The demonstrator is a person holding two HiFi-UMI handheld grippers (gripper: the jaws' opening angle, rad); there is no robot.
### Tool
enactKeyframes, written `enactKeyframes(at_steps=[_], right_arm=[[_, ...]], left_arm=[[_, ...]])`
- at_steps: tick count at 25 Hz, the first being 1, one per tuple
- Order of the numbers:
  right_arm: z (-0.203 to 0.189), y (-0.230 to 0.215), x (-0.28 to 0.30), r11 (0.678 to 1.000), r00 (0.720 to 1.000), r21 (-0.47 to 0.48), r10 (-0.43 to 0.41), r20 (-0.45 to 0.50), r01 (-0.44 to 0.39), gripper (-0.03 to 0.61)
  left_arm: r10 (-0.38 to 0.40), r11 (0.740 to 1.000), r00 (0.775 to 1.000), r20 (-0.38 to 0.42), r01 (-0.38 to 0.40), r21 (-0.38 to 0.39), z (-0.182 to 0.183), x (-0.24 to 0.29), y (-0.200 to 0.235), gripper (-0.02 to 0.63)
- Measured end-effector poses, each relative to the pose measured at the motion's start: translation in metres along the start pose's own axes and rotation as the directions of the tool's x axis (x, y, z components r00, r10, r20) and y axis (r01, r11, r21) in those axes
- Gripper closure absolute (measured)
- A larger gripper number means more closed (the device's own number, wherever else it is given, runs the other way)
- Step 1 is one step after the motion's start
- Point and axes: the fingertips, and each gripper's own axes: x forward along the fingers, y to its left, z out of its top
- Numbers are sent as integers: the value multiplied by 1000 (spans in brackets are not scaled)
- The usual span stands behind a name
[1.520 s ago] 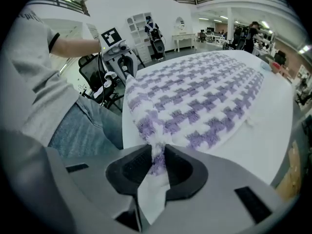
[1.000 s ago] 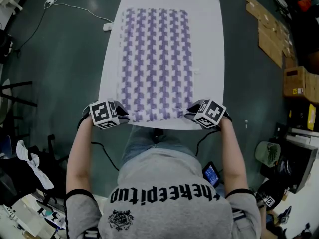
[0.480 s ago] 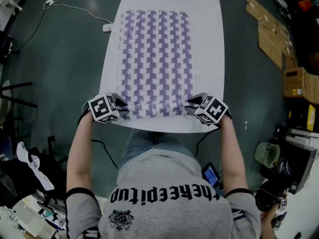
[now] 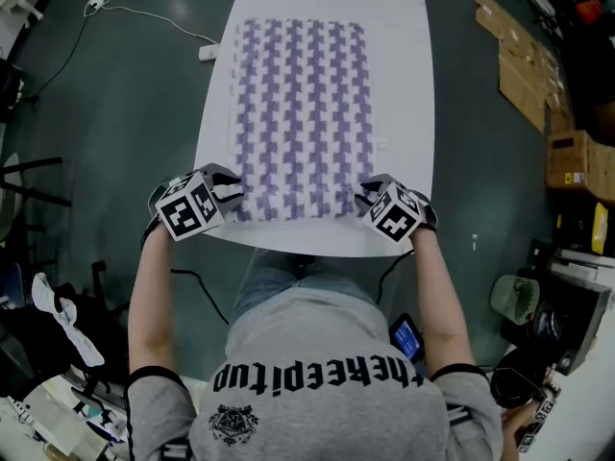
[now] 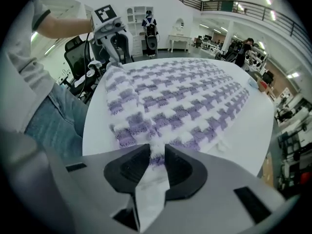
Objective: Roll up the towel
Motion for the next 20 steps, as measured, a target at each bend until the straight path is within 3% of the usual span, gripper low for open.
enactKeyframes(at_steps=[3,5,8,13,16,20], right_arm=[[2,-2,2,999,1000,-21,-30,7,30,479],[5,-8,1,999,999,-21,-45,27,46,479],[8,-11,-13,998,995,-3,-64,73,64,473],[8,22,-37,994,987,-49,-88,131,96,402],[5,41,-22,983,993,-154,-83,88,96,362],[-5,44,5,960,988,-236,-145,47,152,345]], left_arm=[[104,992,993,54,-107,62,15,-19,1,523],[104,988,993,55,-110,106,22,-13,-11,487],[82,983,997,-7,-79,164,18,13,-37,409],[107,986,992,-64,-98,135,-7,44,-62,364],[123,986,989,-84,-112,123,-14,49,-53,362],[156,978,980,-122,-136,157,-19,57,-49,362]])
